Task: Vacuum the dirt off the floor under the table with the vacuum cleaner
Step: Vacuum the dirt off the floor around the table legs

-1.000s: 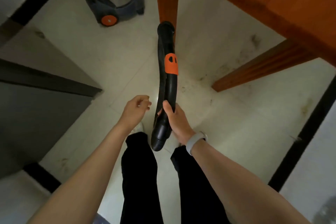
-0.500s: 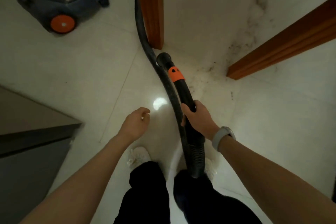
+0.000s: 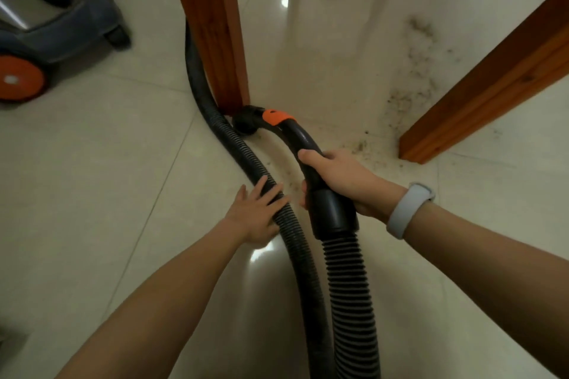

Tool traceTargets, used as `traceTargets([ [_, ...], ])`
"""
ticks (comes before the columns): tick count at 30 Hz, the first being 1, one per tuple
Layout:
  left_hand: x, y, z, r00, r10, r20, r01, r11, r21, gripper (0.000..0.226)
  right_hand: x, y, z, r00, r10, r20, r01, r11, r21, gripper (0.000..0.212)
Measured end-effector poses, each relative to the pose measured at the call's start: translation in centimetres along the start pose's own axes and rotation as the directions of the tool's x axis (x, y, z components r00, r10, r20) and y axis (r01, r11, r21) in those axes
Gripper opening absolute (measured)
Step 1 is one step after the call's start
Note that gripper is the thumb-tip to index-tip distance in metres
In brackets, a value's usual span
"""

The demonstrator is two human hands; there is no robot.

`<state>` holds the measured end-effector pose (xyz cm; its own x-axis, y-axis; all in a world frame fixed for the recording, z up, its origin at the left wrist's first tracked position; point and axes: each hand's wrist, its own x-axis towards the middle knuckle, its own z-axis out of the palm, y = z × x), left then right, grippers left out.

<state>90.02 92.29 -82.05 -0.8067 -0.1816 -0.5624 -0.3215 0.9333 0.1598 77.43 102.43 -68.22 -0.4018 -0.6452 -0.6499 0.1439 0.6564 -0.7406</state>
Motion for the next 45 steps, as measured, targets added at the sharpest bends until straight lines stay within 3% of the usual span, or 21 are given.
traceTargets([
  [3,1.3,-0.5,0.7,0.996,0.036,-0.087,-0.032,0.998,0.053,0.064,0.6,0.0,0.9,1.0,0.004,-0.031,-0.005,0.999,-0.034,0.031],
  [6,-0.3,-1.4,1.9,0.99,-0.026,-0.137,0.023,1.0,-0.02,0.061,0.3,-0.3,1.0,0.998,0.054,-0.015,-0.053,0.996,0.067,0.03],
  [11,-4.9,-3.9,4.4,0.964,-0.232,-0.132,0.209,0.963,-0.171,0.063,-0.7,-0.2,2.7,0.994,0.077,-0.084,-0.062,0.985,0.162,0.03],
  [15,-8.8,-7.5,6.9,0.896,-0.423,-0.138,0.395,0.899,-0.187,0.044,-0.2,-0.3,4.8,0.989,0.106,-0.108,-0.063,0.937,0.345,0.021],
  [19,-11.9,-10.8,8.7,0.828,-0.548,-0.123,0.517,0.829,-0.214,0.047,0.4,0.0,5.7,0.987,0.126,-0.104,-0.075,0.915,0.396,0.021],
  [27,-12.4,-13.5,7.8,0.768,-0.64,-0.04,0.624,0.76,-0.182,0.044,2.4,-1.6,3.7,0.972,0.167,0.163,-0.228,0.838,0.496,0.019],
  [29,-12.3,-12.3,7.4,0.773,-0.634,-0.026,0.618,0.761,-0.196,0.046,2.9,-1.6,4.6,0.98,0.154,0.129,-0.198,0.854,0.481,0.02],
  [33,-11.7,-8.3,7.7,0.854,-0.521,-0.015,0.508,0.838,-0.2,0.052,3.1,-0.6,6.0,0.994,0.1,0.051,-0.112,0.876,0.469,0.02],
  [37,-12.3,-6.6,9.6,0.865,-0.502,-0.018,0.502,0.865,-0.011,0.062,3.5,-0.2,6.0,0.995,0.093,-0.04,-0.06,0.864,0.5,0.023],
  [42,-14.3,-9.8,10.1,0.76,-0.648,0.052,0.647,0.761,0.04,0.056,3.8,0.0,6.6,0.993,0.09,-0.073,-0.03,0.805,0.593,0.019],
  [45,-16.1,-12.6,10.1,0.626,-0.774,0.101,0.78,0.615,-0.117,0.047,3.8,1.5,9.0,0.99,0.052,-0.133,0.034,0.818,0.574,0.016],
])
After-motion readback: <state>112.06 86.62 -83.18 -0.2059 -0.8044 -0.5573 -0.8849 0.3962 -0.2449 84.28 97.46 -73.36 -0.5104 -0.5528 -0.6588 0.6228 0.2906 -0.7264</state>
